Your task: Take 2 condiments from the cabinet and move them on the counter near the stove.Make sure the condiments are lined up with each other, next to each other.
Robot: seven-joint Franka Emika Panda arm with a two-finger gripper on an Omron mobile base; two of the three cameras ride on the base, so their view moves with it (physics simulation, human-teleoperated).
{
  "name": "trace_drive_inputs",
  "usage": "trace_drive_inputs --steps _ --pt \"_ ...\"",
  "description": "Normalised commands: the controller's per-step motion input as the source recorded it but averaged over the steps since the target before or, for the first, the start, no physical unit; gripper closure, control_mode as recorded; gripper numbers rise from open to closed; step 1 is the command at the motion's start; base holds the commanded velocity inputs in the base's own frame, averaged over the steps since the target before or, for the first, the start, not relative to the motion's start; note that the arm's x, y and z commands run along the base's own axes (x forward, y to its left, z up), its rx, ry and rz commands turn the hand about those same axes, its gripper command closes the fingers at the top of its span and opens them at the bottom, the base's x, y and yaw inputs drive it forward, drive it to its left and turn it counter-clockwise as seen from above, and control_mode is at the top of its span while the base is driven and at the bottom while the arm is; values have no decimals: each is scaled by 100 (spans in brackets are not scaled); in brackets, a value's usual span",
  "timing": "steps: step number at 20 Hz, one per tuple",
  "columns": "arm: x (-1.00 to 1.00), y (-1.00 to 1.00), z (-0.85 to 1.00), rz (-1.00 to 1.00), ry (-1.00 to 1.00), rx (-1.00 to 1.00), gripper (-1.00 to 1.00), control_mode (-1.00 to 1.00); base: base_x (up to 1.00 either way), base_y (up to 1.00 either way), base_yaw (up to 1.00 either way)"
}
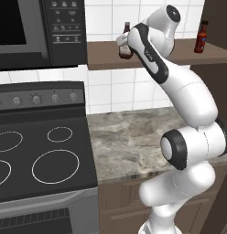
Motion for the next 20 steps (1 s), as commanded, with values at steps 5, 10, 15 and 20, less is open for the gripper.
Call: trace_drive_inputs --steps 5,10,15,20 --pt "0 0 0 0 1 0 100 -100 0 0 0" --pt "0 0 0 0 0 0 100 -100 0 0 0" --pt "-41 1 0 0 -5 0 100 -100 0 0 0" --pt "-93 0 7 0 -14 0 100 -100 0 0 0"
